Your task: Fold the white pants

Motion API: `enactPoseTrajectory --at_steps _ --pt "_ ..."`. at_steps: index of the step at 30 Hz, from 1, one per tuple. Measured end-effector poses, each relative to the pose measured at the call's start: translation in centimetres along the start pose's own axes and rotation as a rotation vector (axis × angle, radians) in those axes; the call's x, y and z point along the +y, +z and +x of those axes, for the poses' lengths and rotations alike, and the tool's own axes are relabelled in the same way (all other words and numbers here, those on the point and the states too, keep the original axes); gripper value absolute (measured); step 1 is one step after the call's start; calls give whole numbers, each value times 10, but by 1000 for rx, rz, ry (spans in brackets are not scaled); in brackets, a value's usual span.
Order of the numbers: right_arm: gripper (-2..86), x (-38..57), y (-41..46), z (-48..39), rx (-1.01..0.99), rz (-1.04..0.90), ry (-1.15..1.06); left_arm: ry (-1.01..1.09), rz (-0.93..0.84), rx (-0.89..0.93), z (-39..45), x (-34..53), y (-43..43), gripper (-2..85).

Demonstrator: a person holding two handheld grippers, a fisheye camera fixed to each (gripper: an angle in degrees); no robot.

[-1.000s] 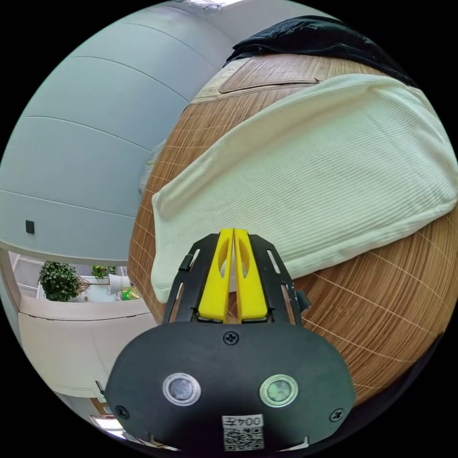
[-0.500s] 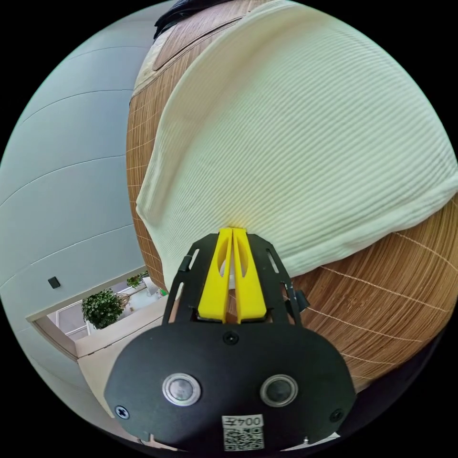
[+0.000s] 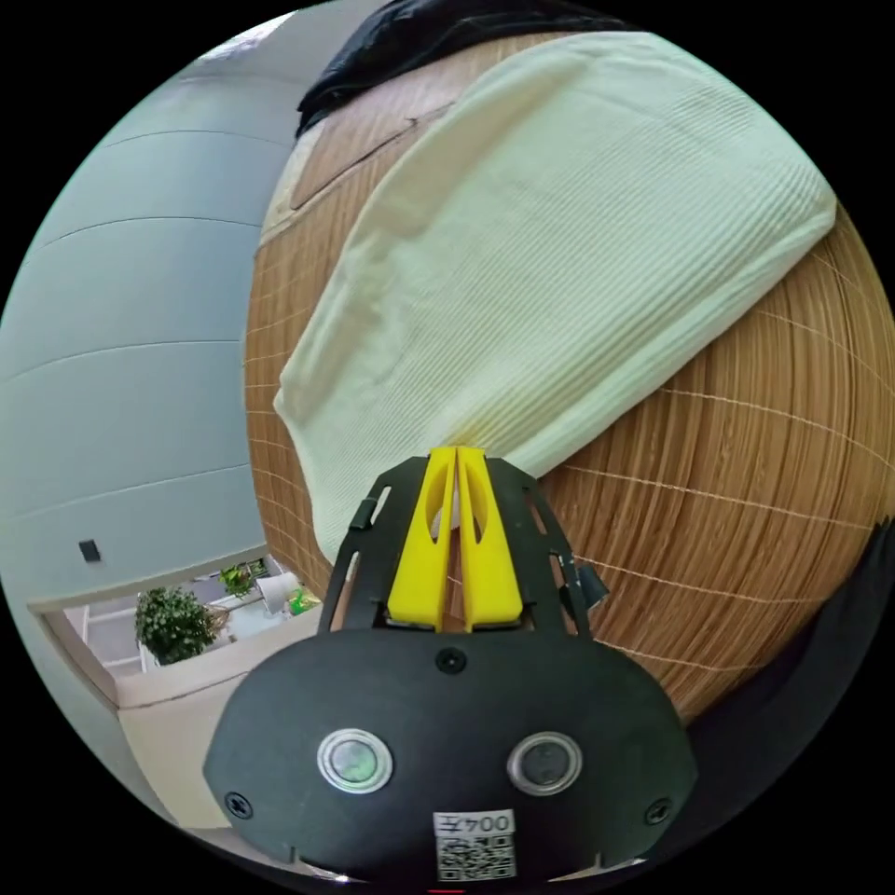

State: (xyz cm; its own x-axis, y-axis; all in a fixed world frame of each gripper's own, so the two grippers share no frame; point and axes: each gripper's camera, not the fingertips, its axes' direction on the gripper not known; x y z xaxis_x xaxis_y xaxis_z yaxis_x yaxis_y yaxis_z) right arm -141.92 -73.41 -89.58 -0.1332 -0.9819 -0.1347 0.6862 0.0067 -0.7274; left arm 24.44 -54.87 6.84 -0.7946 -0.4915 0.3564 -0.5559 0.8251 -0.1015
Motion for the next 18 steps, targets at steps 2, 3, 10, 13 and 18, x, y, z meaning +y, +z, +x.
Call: enactPoseTrajectory --at_steps 2,3,10,13,18 --pt "123 22 -14 -11 46 166 4 -123 31 -9 -20 31 -7 21" --pt "125 30 -18 -16 74 204 -3 -195 45 12 -35 56 -8 27" --pt "114 124 -30 -95 -123 429 -284 -599 14 315 -136 212 53 84" --pt "103 137 -13 -96 -464 472 -258 -810 35 471 -186 254 81 91" --pt "94 132 41 -99 -607 413 -189 -1256 186 904 -271 324 157 100"
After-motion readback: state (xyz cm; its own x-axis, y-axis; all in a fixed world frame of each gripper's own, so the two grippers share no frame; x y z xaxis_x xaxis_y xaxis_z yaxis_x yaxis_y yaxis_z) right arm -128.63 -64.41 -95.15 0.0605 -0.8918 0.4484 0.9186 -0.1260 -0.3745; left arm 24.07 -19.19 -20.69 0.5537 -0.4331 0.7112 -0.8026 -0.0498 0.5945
